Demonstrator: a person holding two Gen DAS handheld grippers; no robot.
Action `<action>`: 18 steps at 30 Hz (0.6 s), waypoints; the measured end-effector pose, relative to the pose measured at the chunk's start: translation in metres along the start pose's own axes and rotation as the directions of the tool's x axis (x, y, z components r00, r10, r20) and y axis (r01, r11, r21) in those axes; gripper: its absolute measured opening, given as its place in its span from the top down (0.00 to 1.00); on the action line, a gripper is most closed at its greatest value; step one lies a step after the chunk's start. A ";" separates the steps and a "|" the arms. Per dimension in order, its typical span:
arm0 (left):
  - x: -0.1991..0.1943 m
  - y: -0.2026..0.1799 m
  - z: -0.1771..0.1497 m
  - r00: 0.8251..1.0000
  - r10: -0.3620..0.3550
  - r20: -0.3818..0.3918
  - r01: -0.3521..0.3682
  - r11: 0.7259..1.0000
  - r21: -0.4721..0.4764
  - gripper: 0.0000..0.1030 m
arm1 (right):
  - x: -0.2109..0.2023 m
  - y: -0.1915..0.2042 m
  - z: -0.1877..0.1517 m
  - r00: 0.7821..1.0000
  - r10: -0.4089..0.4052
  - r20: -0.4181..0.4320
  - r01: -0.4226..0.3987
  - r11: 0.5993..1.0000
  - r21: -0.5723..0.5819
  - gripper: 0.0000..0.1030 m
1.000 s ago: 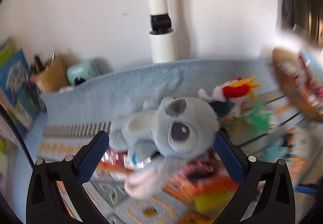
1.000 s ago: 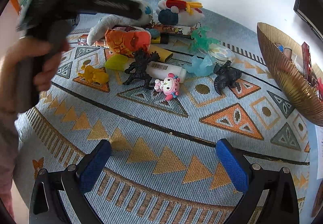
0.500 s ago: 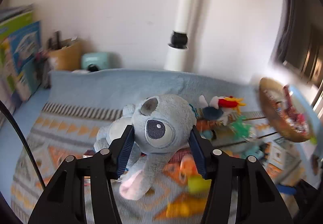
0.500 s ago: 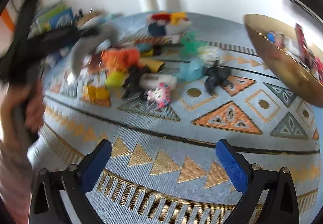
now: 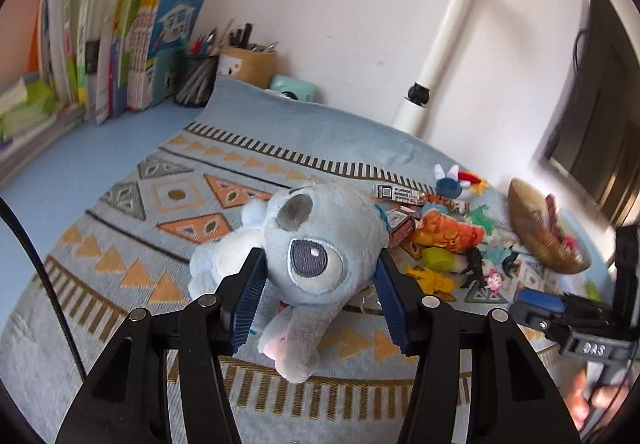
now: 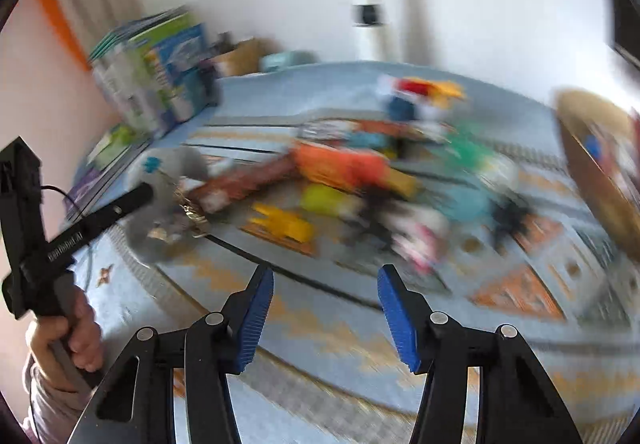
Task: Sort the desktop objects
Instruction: 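Grasp the yellow toy figure with the right tool while the left tool holds the plush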
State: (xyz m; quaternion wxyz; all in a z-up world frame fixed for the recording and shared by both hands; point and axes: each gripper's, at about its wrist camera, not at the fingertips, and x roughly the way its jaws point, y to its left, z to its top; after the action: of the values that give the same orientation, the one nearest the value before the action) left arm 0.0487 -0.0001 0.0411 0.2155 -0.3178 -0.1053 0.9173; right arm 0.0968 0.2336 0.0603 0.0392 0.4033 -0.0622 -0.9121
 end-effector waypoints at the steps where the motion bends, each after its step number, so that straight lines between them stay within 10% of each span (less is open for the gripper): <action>1: -0.002 0.006 0.000 1.000 -0.023 0.010 0.024 0.999 -0.028 0.50 | 0.014 0.008 0.008 0.999 -0.026 -0.023 0.025 0.998 -0.053 0.48; 11: -0.003 0.004 -0.005 0.999 -0.001 0.055 0.002 1.000 -0.019 0.47 | 0.081 0.027 0.029 0.994 -0.016 -0.109 0.001 0.990 -0.140 0.48; 18: -0.015 0.043 -0.005 0.987 -0.100 0.122 0.123 0.973 -0.195 0.47 | 0.058 0.043 0.003 0.995 0.007 -0.100 -0.025 0.984 -0.178 0.72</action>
State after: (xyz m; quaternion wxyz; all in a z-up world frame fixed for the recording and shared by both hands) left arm 0.0478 -0.0450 0.0307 0.2270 -0.2798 -0.2275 0.9047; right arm 0.0562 0.1841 0.0262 0.0856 0.4424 0.0188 -0.8925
